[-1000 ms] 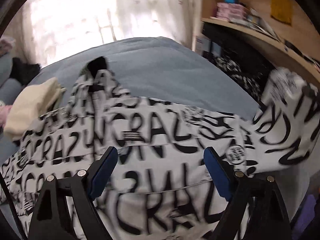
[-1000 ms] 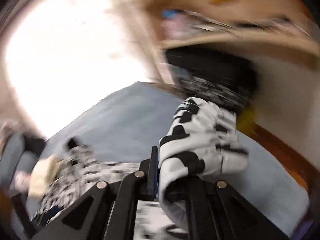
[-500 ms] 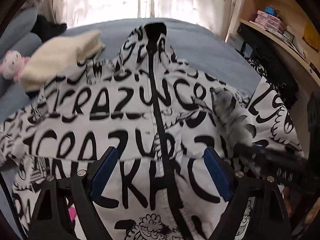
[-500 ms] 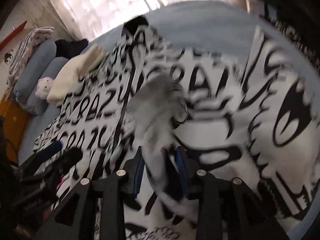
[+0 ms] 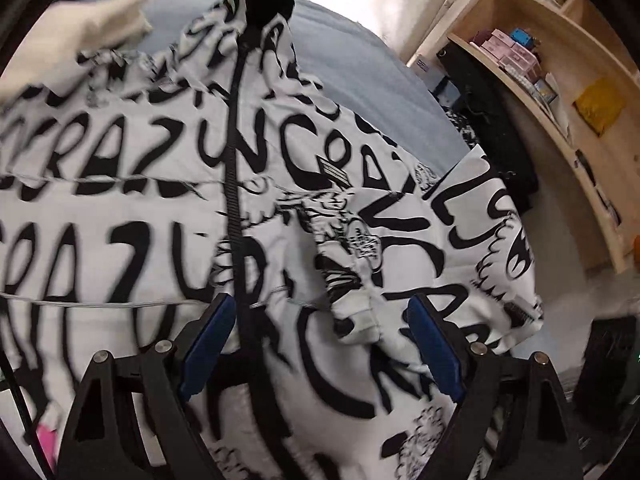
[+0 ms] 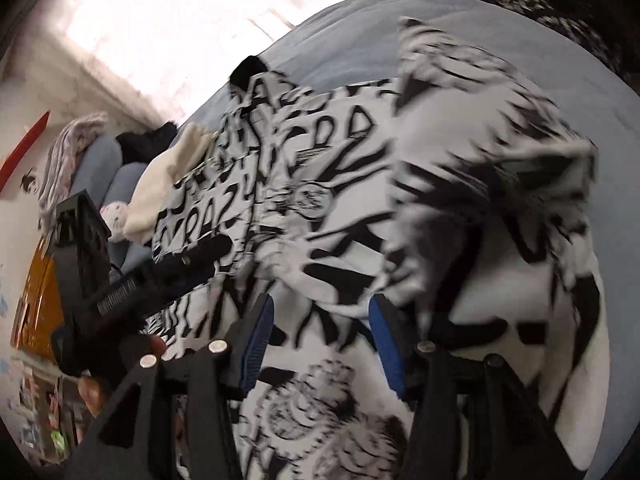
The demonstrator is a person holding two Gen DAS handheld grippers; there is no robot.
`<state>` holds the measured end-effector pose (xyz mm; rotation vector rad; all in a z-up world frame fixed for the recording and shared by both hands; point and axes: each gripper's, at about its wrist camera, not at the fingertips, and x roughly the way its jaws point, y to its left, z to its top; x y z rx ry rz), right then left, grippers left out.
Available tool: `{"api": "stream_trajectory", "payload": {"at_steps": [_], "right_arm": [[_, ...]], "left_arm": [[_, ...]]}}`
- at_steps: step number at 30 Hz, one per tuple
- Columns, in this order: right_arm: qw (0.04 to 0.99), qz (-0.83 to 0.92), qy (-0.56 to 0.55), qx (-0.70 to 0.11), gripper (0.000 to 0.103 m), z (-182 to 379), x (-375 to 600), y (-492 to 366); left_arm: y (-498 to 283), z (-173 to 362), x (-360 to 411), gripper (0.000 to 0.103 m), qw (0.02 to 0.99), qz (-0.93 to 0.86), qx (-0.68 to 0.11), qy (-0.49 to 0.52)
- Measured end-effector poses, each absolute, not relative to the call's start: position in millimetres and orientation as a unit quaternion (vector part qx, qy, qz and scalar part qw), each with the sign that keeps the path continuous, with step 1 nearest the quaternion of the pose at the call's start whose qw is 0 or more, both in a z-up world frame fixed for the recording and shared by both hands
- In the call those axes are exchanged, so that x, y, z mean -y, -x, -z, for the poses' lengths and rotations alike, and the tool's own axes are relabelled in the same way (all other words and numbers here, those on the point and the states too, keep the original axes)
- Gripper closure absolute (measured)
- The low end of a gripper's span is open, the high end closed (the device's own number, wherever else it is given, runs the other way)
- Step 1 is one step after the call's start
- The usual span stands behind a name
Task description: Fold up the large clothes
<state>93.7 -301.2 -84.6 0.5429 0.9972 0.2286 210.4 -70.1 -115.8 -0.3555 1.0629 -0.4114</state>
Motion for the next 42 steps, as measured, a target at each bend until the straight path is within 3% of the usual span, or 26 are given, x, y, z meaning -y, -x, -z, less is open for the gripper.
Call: {"api": "stream_trajectory", "payload": {"at_steps": [5,14,18,21,25,32,35,38,40,41,42], "right_arm": [[0.833,-0.073,-0.248,-0.490,0.053,104.9,307.4,-86.3],[0.818,-0.068,-0.282,-0.496,0.053,106.1,321.8,-85.3],[0.830,-0.051,-0.277,-0.481,0.053,101.5,325.9,-78.1],[0.833,-0.057,-0.303,-0.459,0.053,96.3,334.5,-69.6],[0.827,-0.073,-0.322,-0.454,0.053,91.1,344.8,-63.7],[0.868,-0.025,-0.214,-0.448,0.053,65.7,345.7,-51.9],[0.878,-0.011,-0.171,-0.446,0.053,58.9,341.4,-49.0],[0.881,-0.006,-0.136,-0.453,0.053,58.5,336.4,-50.5],[0.875,0.003,-0.120,-0.469,0.050,62.2,336.3,-55.6],[0.871,0.007,-0.120,-0.476,0.044,63.8,336.7,-60.1],[0.869,0.009,-0.121,-0.480,0.042,65.0,336.7,-63.8]], "left_arm": [[-231.4,127.2,89.5,0.030,0.811,0.222,-0.514,0.169],[-244.0,150.8,125.8,0.034,0.797,0.225,-0.545,0.128],[-244.1,147.5,146.1,0.084,0.796,0.238,-0.549,0.094],[-241.6,128.9,159.2,0.092,0.811,0.242,-0.529,0.059],[-235.6,73.3,180.6,0.094,0.855,0.241,-0.459,0.002],[-237.6,-15.0,138.0,0.094,0.913,0.200,-0.355,-0.017],[-244.2,-5.1,103.8,0.094,0.916,0.154,-0.371,-0.019],[-259.8,44.7,66.4,0.092,0.895,0.116,-0.430,-0.003],[-267.1,83.7,49.4,0.080,0.877,0.093,-0.472,-0.005],[-268.3,96.7,42.5,0.070,0.869,0.087,-0.487,-0.003],[-271.5,109.5,34.6,0.069,0.860,0.086,-0.503,0.007]]}}
